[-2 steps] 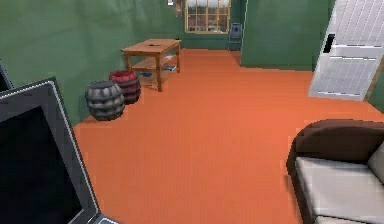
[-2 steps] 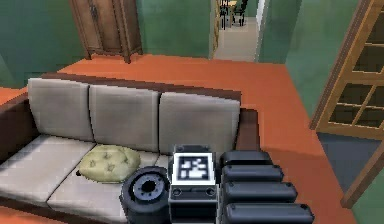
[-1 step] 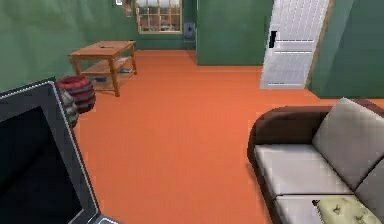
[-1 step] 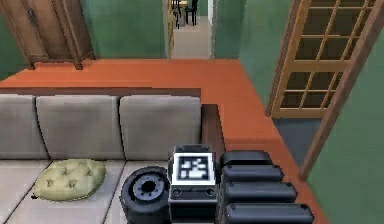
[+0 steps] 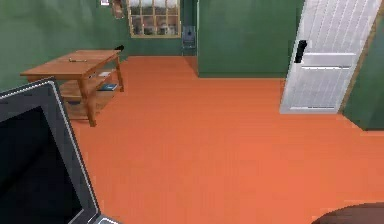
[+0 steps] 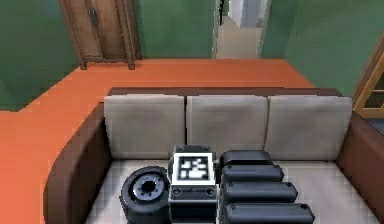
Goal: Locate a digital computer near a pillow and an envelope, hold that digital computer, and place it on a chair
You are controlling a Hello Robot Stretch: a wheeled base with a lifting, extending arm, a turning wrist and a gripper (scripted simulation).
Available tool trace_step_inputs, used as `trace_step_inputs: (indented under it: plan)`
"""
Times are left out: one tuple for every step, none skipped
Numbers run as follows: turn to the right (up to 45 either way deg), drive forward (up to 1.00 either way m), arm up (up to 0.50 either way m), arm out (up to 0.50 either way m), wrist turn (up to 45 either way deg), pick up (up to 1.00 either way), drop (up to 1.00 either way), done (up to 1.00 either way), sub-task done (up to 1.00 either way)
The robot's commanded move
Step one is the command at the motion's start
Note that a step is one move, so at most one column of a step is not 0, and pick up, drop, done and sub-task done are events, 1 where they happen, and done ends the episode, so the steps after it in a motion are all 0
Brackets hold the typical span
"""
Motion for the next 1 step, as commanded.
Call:
trace_step_inputs:
  plan:
    - [0.0, 0.9, 0.0, 0.0, 0.0, 0.0, 0.0, 0.0, 0.0]
